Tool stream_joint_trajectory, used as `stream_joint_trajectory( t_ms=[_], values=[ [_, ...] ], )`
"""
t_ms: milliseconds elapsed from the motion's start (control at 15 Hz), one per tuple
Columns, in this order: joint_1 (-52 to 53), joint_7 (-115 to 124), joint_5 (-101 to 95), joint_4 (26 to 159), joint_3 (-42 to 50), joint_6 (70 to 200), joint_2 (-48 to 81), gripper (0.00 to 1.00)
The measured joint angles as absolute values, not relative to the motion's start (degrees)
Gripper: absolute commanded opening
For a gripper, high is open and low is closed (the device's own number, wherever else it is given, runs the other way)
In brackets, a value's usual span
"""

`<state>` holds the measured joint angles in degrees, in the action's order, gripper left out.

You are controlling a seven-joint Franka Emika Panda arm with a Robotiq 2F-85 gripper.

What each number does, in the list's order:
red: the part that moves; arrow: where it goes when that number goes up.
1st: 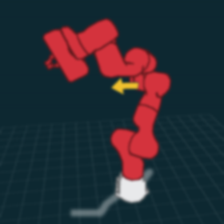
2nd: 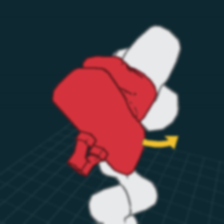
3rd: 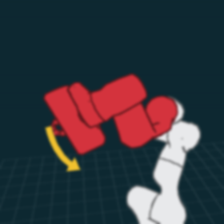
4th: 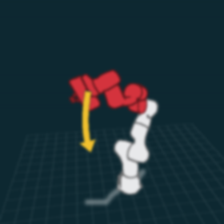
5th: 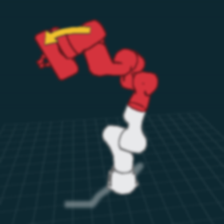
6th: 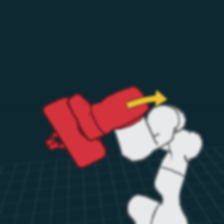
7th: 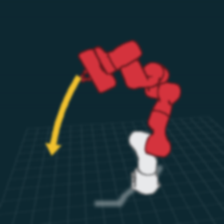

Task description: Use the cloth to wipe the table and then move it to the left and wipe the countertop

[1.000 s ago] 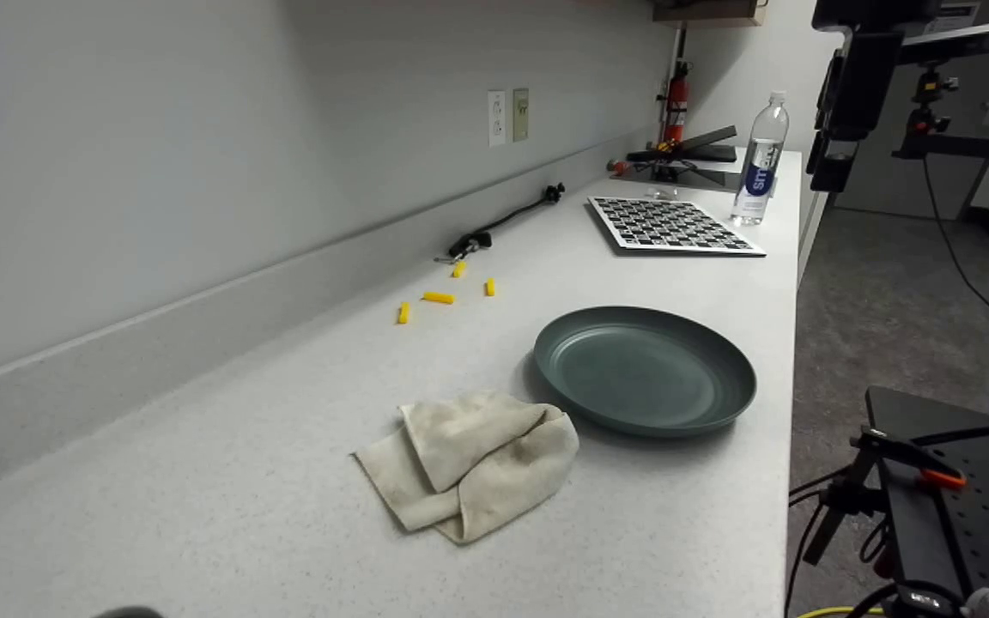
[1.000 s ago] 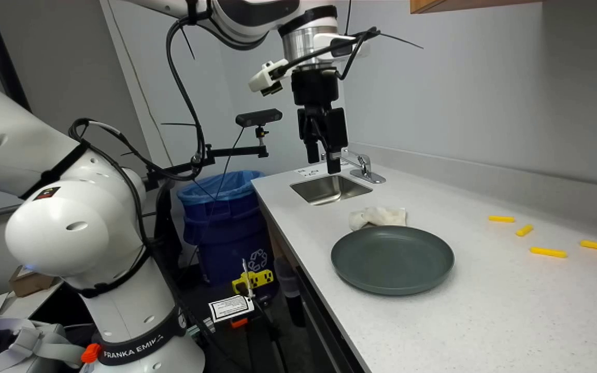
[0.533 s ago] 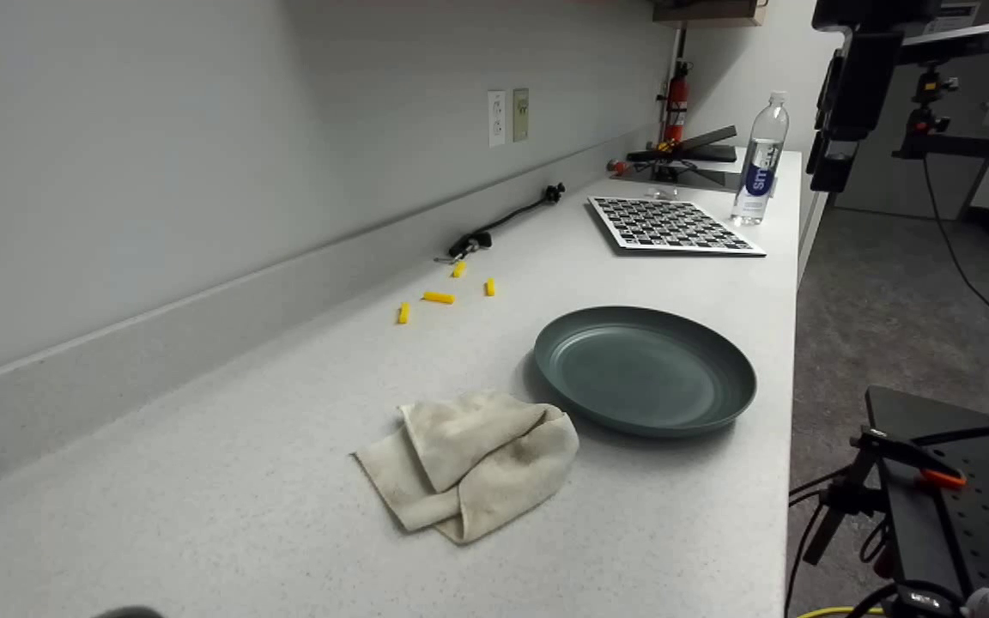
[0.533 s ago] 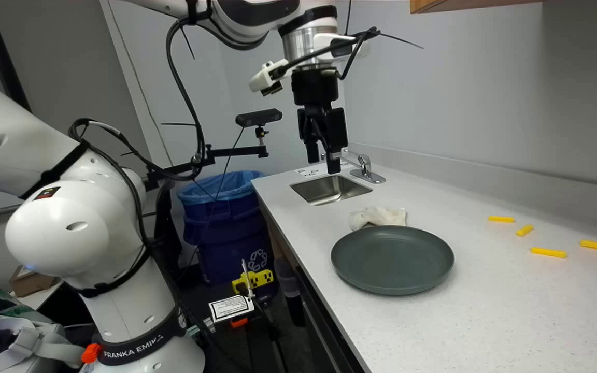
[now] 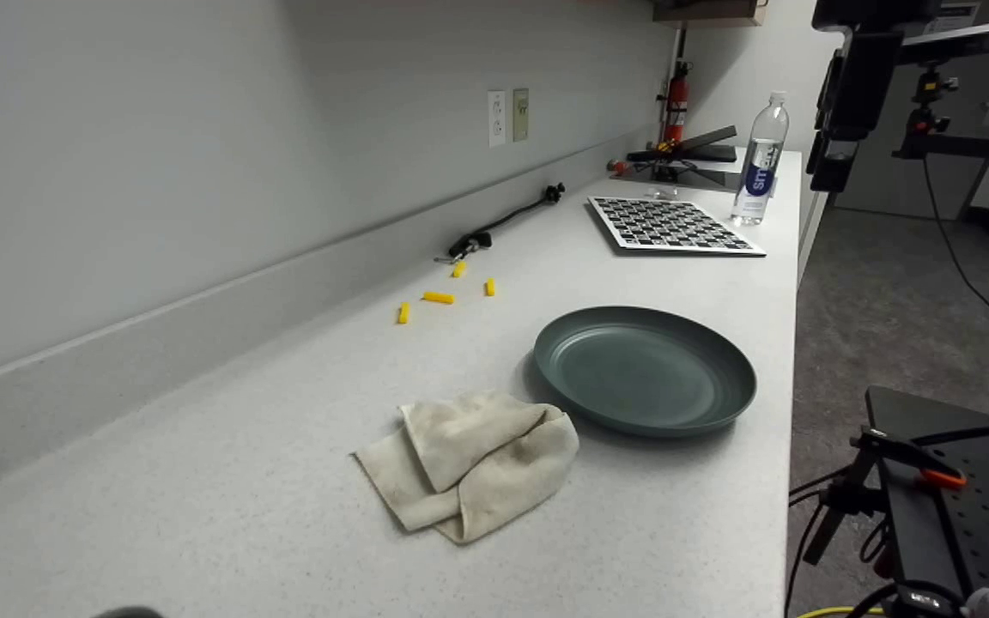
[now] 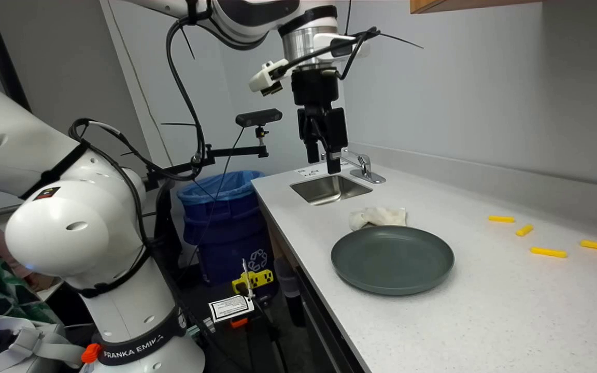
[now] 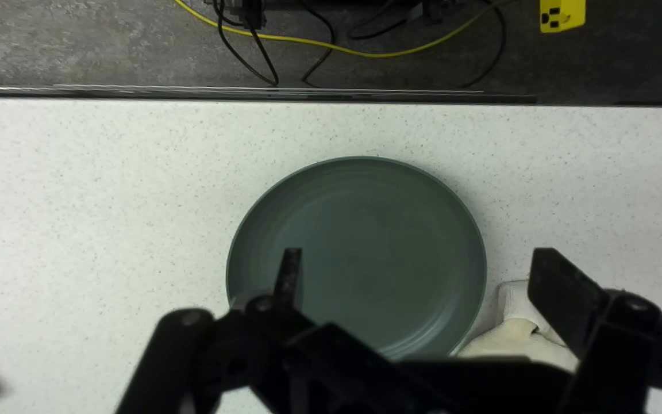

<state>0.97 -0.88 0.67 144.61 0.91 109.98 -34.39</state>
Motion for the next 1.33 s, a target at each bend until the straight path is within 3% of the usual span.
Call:
stream_joint_trajectory(
  t_ms=[1333],
  values=[
    [0.97,-0.68,0.67,141.31,0.51,112.80,-31.48,1.00]
  ],
)
